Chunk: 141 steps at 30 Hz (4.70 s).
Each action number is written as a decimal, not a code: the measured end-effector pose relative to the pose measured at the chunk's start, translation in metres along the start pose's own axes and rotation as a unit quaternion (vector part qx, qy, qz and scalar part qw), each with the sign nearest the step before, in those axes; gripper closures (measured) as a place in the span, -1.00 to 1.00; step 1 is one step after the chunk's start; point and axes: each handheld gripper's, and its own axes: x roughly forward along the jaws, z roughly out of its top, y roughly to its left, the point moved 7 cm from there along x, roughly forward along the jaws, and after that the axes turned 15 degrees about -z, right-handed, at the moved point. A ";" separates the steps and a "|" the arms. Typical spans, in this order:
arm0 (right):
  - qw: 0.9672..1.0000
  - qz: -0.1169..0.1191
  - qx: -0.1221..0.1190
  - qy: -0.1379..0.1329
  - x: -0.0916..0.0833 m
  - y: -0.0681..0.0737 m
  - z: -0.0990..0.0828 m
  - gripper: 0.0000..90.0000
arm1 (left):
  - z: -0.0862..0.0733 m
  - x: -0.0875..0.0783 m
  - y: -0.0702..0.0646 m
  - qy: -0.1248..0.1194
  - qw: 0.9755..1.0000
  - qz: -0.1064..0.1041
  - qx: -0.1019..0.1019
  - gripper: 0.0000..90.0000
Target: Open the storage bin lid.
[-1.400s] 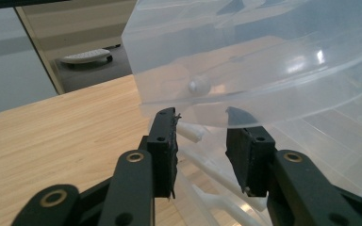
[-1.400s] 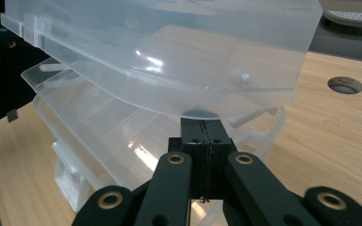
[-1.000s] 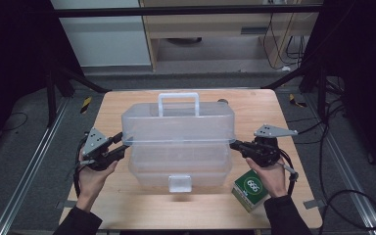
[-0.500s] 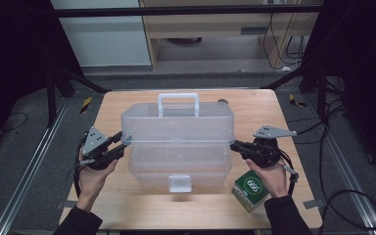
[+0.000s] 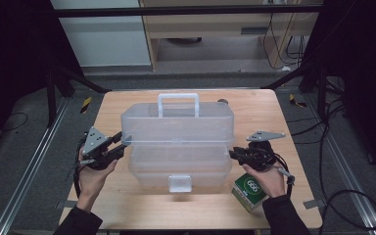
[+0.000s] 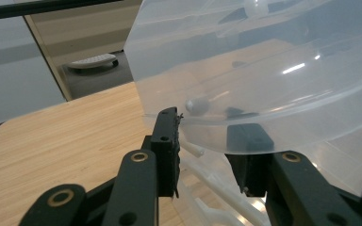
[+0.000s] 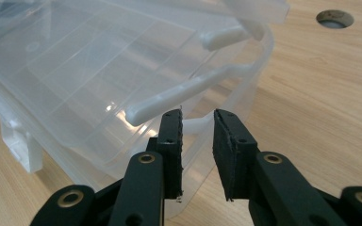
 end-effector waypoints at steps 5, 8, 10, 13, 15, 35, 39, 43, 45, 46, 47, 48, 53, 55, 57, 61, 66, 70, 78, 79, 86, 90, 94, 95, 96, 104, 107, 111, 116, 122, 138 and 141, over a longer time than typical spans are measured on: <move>1.000 0.006 -0.004 0.020 0.009 0.004 -0.006 0.65 | 0.000 0.000 0.001 -0.002 1.000 -0.002 -0.001 0.44; 1.000 0.009 -0.003 0.021 0.010 0.004 -0.006 0.69 | 0.000 0.000 0.001 -0.004 1.000 -0.002 -0.002 0.44; 1.000 0.010 0.000 0.023 0.010 0.005 -0.006 0.72 | 0.001 0.000 0.001 -0.005 1.000 -0.002 -0.004 0.44; 1.000 0.009 0.001 0.024 0.010 0.005 -0.006 0.72 | 0.005 0.001 0.002 -0.008 1.000 -0.001 -0.006 0.45; 1.000 0.008 0.001 0.026 0.010 0.005 -0.006 0.72 | 0.008 0.001 0.004 -0.010 1.000 0.001 -0.005 0.46; 1.000 0.011 0.005 0.027 0.010 0.004 -0.006 0.73 | 0.041 0.010 0.018 -0.035 0.999 0.019 -0.005 0.52; 1.000 0.011 0.004 0.027 0.010 0.004 -0.006 0.73 | 0.047 0.012 0.022 -0.037 0.999 0.025 -0.009 0.53; 1.000 0.011 0.004 0.027 0.010 0.004 -0.006 0.73 | 0.054 0.015 0.026 -0.035 0.999 0.034 -0.005 0.55; 1.000 0.011 0.004 0.027 0.010 0.004 -0.006 0.73 | 0.056 0.016 0.027 -0.035 0.999 0.038 -0.005 0.55; 1.000 0.011 0.004 0.027 0.010 0.004 -0.006 0.73 | 0.058 0.017 0.028 -0.035 0.999 0.041 -0.004 0.56; 1.000 0.011 0.004 0.027 0.010 0.004 -0.006 0.73 | 0.059 0.017 0.029 -0.033 0.999 0.043 -0.005 0.57; 1.000 0.011 0.004 0.027 0.010 0.004 -0.006 0.73 | 0.061 0.018 0.030 -0.033 0.998 0.044 -0.005 0.57; 1.000 0.010 0.004 0.027 0.010 0.004 -0.006 0.73 | 0.065 0.022 0.035 -0.025 0.998 0.058 -0.003 0.64; 1.000 0.010 0.003 0.027 0.010 0.004 -0.006 0.73 | 0.067 0.024 0.037 -0.024 0.998 0.061 -0.004 0.66; 1.000 0.010 0.003 0.027 0.010 0.004 -0.006 0.74 | 0.069 0.025 0.039 -0.021 0.998 0.061 -0.005 0.67; 1.000 0.010 0.004 0.028 0.010 0.004 -0.006 0.73 | 0.073 0.027 0.042 -0.017 0.998 0.062 -0.008 0.67; 1.000 0.010 0.004 0.028 0.010 0.005 -0.006 0.73 | 0.076 0.029 0.045 -0.009 0.998 0.060 -0.008 0.67; 1.000 0.011 0.003 0.028 0.010 0.004 -0.006 0.73 | 0.079 0.031 0.047 -0.003 0.998 0.061 -0.007 0.67; 1.000 0.011 0.003 0.027 0.010 0.005 -0.006 0.73 | 0.085 0.035 0.052 0.012 0.998 0.058 -0.009 0.66; 1.000 0.010 0.004 0.028 0.010 0.005 -0.006 0.73 | 0.086 0.036 0.053 0.012 0.998 0.058 -0.008 0.66; 1.000 0.011 0.003 0.027 0.010 0.005 -0.006 0.73 | 0.092 0.043 0.059 0.021 0.998 0.065 -0.009 0.66; 1.000 0.010 0.003 0.029 0.010 0.005 -0.006 0.73 | 0.094 0.046 0.062 0.023 0.997 0.066 -0.012 0.67; 0.999 0.009 0.005 0.030 0.009 0.005 -0.006 0.73 | 0.097 0.049 0.066 0.029 0.997 0.071 -0.014 0.67; 0.999 0.008 0.004 0.030 0.009 0.005 -0.007 0.73 | 0.098 0.050 0.066 0.030 0.997 0.072 -0.013 0.67; 1.000 0.008 0.003 0.030 0.009 0.005 -0.006 0.73 | 0.099 0.051 0.067 0.031 0.997 0.073 -0.014 0.67; 1.000 0.007 0.003 0.029 0.009 0.005 -0.006 0.73 | 0.102 0.059 0.076 0.028 0.997 0.072 -0.024 0.68; 1.000 0.007 0.003 0.029 0.009 0.005 -0.006 0.73 | 0.103 0.062 0.079 0.029 0.996 0.074 -0.028 0.68; 1.000 0.007 0.002 0.029 0.009 0.005 -0.006 0.73 | 0.105 0.066 0.083 0.033 0.996 0.076 -0.029 0.69; 1.000 0.006 -0.001 0.027 0.010 0.005 -0.006 0.73 | 0.107 0.072 0.089 0.034 0.996 0.073 -0.033 0.69; 1.000 0.007 0.002 0.029 0.009 0.006 -0.007 0.73 | 0.109 0.080 0.095 0.045 0.995 0.082 -0.030 0.69; 1.000 0.010 0.001 0.028 0.010 0.005 -0.006 0.73 | 0.108 0.102 0.114 0.051 0.994 0.082 -0.045 0.71; 1.000 0.011 0.002 0.029 0.010 0.005 -0.007 0.73 | 0.108 0.107 0.118 0.054 0.994 0.081 -0.049 0.71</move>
